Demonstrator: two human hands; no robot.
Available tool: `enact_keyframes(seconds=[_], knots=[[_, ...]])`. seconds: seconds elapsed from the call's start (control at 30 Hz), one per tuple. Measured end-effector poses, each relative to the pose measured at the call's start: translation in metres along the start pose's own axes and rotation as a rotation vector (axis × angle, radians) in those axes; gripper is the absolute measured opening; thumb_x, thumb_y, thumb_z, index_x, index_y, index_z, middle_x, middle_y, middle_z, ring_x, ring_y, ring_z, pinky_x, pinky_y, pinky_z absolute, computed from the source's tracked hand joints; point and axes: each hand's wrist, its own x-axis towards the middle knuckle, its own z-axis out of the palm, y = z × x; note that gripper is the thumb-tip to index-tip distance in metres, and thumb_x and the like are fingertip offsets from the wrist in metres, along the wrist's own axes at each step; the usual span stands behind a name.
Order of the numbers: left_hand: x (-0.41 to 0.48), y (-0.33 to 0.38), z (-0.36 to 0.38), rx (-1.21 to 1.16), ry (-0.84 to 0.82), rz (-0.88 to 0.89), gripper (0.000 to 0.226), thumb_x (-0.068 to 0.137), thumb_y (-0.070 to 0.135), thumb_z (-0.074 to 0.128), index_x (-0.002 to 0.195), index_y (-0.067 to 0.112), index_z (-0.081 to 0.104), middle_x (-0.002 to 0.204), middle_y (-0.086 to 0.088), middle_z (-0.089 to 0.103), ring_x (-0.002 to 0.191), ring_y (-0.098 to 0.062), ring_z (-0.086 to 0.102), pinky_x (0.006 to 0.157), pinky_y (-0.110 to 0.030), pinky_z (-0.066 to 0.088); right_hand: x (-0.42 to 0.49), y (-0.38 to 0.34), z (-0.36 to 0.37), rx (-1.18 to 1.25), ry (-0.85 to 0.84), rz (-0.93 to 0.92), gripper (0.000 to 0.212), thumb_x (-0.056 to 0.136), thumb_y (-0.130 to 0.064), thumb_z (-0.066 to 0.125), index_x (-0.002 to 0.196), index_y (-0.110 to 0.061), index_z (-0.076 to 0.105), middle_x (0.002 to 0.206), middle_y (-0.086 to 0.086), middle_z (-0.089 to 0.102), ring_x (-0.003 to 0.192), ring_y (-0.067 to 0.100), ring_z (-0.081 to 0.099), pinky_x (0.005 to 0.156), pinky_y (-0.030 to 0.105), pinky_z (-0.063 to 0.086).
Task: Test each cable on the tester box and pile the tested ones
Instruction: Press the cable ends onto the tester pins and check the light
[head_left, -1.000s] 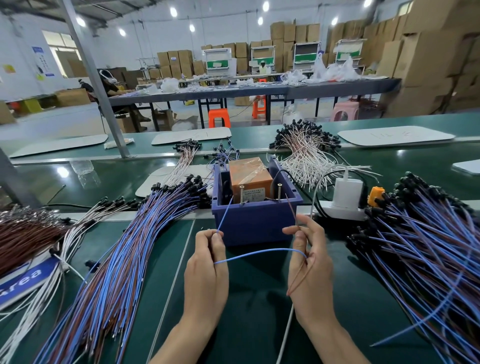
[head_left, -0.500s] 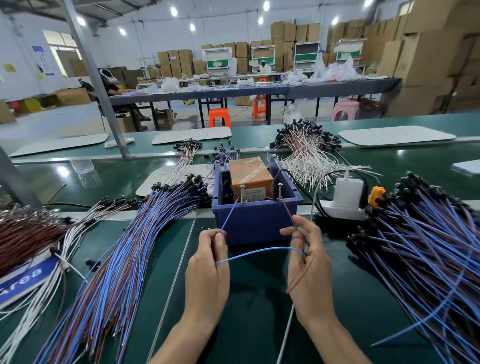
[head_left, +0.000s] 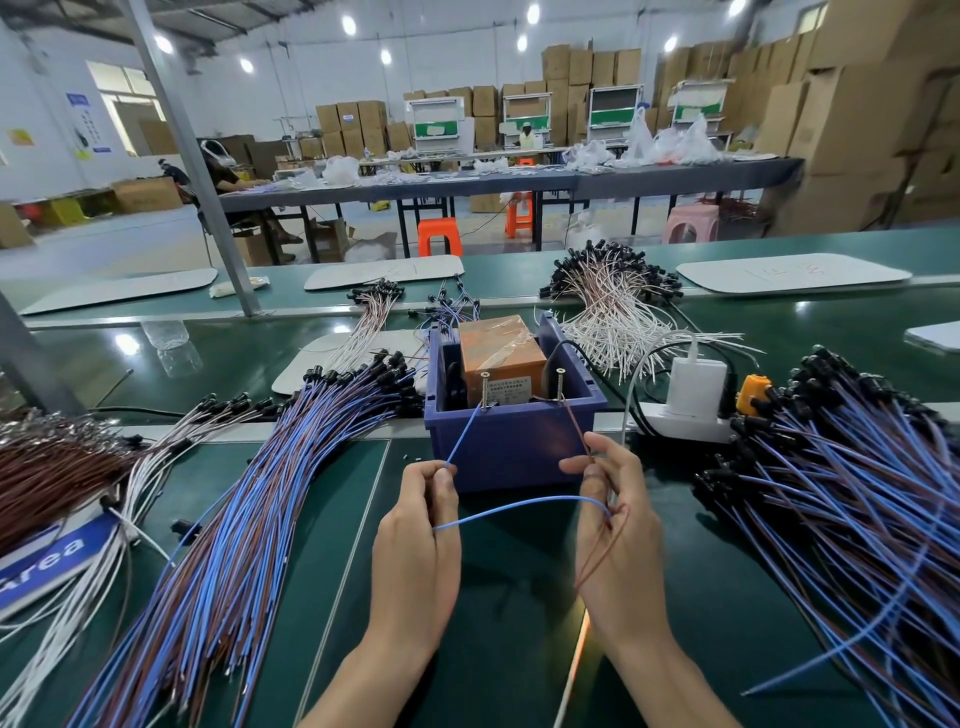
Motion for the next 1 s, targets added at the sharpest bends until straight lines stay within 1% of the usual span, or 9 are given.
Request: enact_keyframes(seconds=[0.1, 0.2, 0.47, 0.57, 0.63, 0.73, 0.83, 0.9, 1.0], knots=[[-0.0001, -0.0010, -0.0001, 0.007, 0.001, 0.002, 0.016, 0.106, 0.035, 0.040, 0.096, 0.038, 0.053, 0.085, 0.020, 0.063, 0.068, -0.012, 0.058, 0.059, -0.021, 0.043, 0.0002, 0.0004, 0.0005, 0.001, 0.002, -0.007, 0.030, 0.106, -0.021, 0.040, 0.122, -0.044, 0.050, 0.106, -0.020, 0.067, 0.096, 0.007, 0.065, 0.076, 0.010, 0.044], [0.0002, -0.0016, -0.0003, 0.018, 0.001, -0.003, 0.016, 0.105, 0.037, 0.040, 0.094, 0.039, 0.052, 0.090, 0.027, 0.064, 0.072, -0.007, 0.060, 0.061, -0.014, 0.041, 0.0009, 0.0007, 0.0012, -0.005, 0.005, -0.014, 0.029, 0.106, -0.022, 0.039, 0.121, -0.043, 0.050, 0.106, -0.022, 0.066, 0.096, 0.006, 0.065, 0.077, 0.010, 0.044], [-0.0003, -0.0003, -0.0012, 0.008, -0.004, 0.013, 0.017, 0.104, 0.038, 0.039, 0.095, 0.037, 0.052, 0.085, 0.022, 0.064, 0.068, -0.009, 0.058, 0.058, -0.016, 0.040, 0.0006, 0.0000, 0.0010, -0.009, -0.001, -0.016, 0.029, 0.107, -0.022, 0.040, 0.121, -0.045, 0.049, 0.106, -0.022, 0.067, 0.096, 0.006, 0.065, 0.078, 0.012, 0.045], [-0.0002, -0.0007, -0.0012, 0.010, -0.005, 0.009, 0.017, 0.105, 0.037, 0.039, 0.095, 0.037, 0.052, 0.084, 0.023, 0.063, 0.067, -0.008, 0.058, 0.057, -0.015, 0.040, 0.0004, -0.0001, 0.0009, -0.004, -0.001, -0.017, 0.029, 0.107, -0.022, 0.040, 0.120, -0.046, 0.049, 0.106, -0.021, 0.067, 0.093, 0.007, 0.065, 0.075, 0.011, 0.045], [0.0002, -0.0009, -0.0007, 0.011, -0.005, 0.005, 0.017, 0.105, 0.037, 0.039, 0.094, 0.037, 0.052, 0.084, 0.024, 0.063, 0.068, -0.009, 0.059, 0.057, -0.015, 0.040, 0.0002, -0.0002, 0.0007, -0.003, -0.002, -0.014, 0.029, 0.107, -0.024, 0.039, 0.121, -0.047, 0.049, 0.106, -0.020, 0.067, 0.087, 0.009, 0.065, 0.071, 0.014, 0.046], [0.0008, -0.0020, 0.0000, 0.018, 0.002, 0.009, 0.016, 0.104, 0.036, 0.040, 0.094, 0.037, 0.053, 0.084, 0.023, 0.063, 0.065, -0.008, 0.057, 0.056, -0.016, 0.039, 0.0004, -0.0002, 0.0007, 0.000, 0.001, -0.015, 0.030, 0.107, -0.023, 0.039, 0.119, -0.048, 0.048, 0.106, -0.019, 0.068, 0.084, 0.009, 0.064, 0.071, 0.016, 0.046], [0.0013, -0.0018, 0.0005, 0.010, 0.007, 0.012, 0.016, 0.104, 0.035, 0.041, 0.095, 0.036, 0.053, 0.083, 0.022, 0.063, 0.065, -0.009, 0.057, 0.057, -0.017, 0.040, 0.0007, -0.0005, 0.0006, -0.003, 0.004, -0.020, 0.030, 0.107, -0.021, 0.039, 0.119, -0.046, 0.049, 0.105, -0.020, 0.067, 0.078, 0.011, 0.064, 0.067, 0.014, 0.045], [0.0012, -0.0011, -0.0001, -0.007, 0.027, 0.017, 0.016, 0.105, 0.036, 0.040, 0.096, 0.038, 0.053, 0.076, 0.017, 0.062, 0.060, -0.010, 0.055, 0.053, -0.019, 0.039, 0.0006, -0.0009, 0.0005, -0.004, 0.011, -0.030, 0.030, 0.107, -0.020, 0.039, 0.121, -0.045, 0.050, 0.105, -0.020, 0.066, 0.076, 0.011, 0.063, 0.064, 0.013, 0.044], [-0.0001, 0.0021, -0.0032, -0.061, 0.067, 0.043, 0.017, 0.106, 0.043, 0.035, 0.098, 0.042, 0.051, 0.060, 0.009, 0.052, 0.047, -0.010, 0.043, 0.045, -0.018, 0.029, 0.0000, -0.0032, 0.0003, -0.006, 0.081, -0.073, 0.024, 0.106, -0.028, 0.036, 0.123, -0.038, 0.050, 0.104, -0.021, 0.065, 0.086, 0.005, 0.063, 0.069, 0.009, 0.044]])
